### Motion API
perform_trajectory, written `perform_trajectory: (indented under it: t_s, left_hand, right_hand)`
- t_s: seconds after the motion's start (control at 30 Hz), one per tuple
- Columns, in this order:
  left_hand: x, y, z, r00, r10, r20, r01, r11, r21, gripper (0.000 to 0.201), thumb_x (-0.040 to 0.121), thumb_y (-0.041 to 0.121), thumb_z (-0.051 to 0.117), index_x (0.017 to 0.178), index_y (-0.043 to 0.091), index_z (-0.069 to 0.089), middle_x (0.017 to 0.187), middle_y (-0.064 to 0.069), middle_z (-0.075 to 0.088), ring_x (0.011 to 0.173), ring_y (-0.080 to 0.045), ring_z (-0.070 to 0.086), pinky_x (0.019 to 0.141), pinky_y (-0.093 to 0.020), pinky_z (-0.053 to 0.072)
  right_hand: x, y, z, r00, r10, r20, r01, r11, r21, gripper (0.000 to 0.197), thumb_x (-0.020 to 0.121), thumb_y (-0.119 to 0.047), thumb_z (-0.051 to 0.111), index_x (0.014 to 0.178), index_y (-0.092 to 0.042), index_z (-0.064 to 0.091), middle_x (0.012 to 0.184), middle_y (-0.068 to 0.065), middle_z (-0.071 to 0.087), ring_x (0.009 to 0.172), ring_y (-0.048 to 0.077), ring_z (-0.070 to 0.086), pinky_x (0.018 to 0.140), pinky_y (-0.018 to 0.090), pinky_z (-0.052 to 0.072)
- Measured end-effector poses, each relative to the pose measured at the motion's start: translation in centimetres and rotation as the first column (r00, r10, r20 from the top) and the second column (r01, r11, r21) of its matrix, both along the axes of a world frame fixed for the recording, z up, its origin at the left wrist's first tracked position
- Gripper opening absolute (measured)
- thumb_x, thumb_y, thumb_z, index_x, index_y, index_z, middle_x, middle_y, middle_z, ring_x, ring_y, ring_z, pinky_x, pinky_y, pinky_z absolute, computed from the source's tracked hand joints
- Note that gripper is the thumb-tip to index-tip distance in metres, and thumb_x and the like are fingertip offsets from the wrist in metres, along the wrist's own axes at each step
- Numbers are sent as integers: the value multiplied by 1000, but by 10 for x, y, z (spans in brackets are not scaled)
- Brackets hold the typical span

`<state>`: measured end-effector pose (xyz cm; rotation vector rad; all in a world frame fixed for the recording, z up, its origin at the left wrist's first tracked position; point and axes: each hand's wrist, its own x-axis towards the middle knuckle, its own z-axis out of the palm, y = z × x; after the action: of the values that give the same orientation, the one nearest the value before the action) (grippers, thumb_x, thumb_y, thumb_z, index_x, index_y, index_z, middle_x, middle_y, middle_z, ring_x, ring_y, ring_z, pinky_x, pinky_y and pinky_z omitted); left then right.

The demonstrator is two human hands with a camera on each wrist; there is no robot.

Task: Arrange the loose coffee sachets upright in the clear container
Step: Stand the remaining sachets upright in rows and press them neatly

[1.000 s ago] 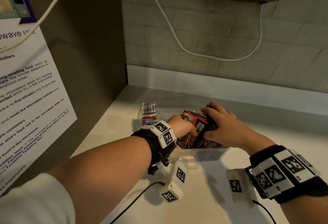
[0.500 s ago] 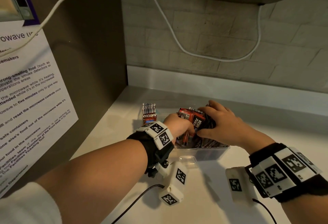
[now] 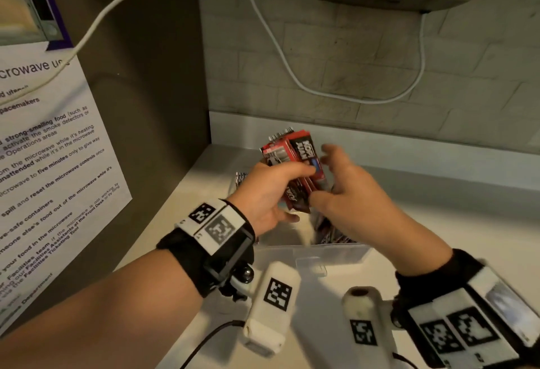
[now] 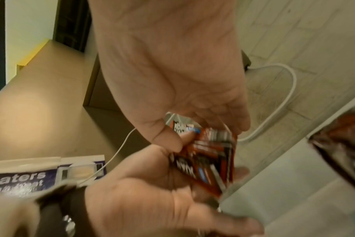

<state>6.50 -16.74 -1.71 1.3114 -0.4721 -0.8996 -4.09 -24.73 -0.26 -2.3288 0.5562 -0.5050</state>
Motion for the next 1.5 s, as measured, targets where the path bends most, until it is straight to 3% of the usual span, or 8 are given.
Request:
perform_trajectory:
  t_s: [0.3,0.43,0.57,0.7,0.93,1.13,1.3,1.5]
  left_hand:
    - [9,10,3,972,108,-209,-140,980,-143,17,80,26,75,87,13,66,75,-5,69,69,-17,70,70,-29,55]
    - [11,11,1,932,153,-330,-197,975,-105,14,82,24,72,79,15,62,68,-3,66,63,-17,66,65,-26,54]
    - [10,11,-4,886,276,-372,-339,934,-114,39,80,24,75,115,12,61,91,-5,72,79,-19,70,74,-32,56]
    - [11,12,-5,836,444,-324,-532,799,-280,70,84,14,73,134,44,33,109,-4,62,87,-17,67,66,-33,56]
    - [18,14,-3,852,419,-314,-515,782,-352,10,91,14,64,101,17,62,86,-4,60,79,-17,60,78,-35,54]
    - [6,12,-8,878,312,-362,-432,843,-320,77,84,21,73,140,45,26,114,-5,67,99,-21,69,90,-44,55]
    - [7,12,-14,910,163,-382,-280,920,-273,27,94,26,61,117,22,49,101,-7,70,91,-20,70,74,-35,59]
    - [31,31,-21,961,45,-271,-118,959,-259,34,95,20,54,128,14,54,96,-11,69,74,-22,69,57,-35,57]
  right_hand:
    - [34,30,-20,990,103,-99,-118,979,-166,69,90,-22,53,148,-11,16,136,7,43,125,24,43,104,41,41]
    - [41,39,-25,997,61,-49,-72,963,-261,57,92,-13,51,142,-10,24,129,7,44,116,23,48,95,37,45]
    - [41,41,-29,998,50,28,-39,946,-322,52,93,-11,52,139,-13,29,124,4,45,108,20,50,87,32,46]
    - [39,43,-33,997,76,-29,-80,860,-504,65,90,-7,54,144,-13,20,121,4,38,103,20,42,85,25,38]
    - [45,47,-31,986,103,128,-71,968,-239,56,92,-8,49,144,-12,27,125,5,33,107,23,46,93,37,44]
    - [45,39,-30,978,-1,208,70,944,-322,37,89,-4,48,125,-6,44,115,8,39,94,28,50,75,38,48]
    - [46,32,-34,972,78,224,-16,963,-268,41,82,-13,63,122,-12,54,109,2,43,97,22,51,83,36,49]
    - [39,20,-26,943,44,331,-51,999,14,21,83,-20,67,103,-27,69,98,-11,54,99,13,48,81,21,39]
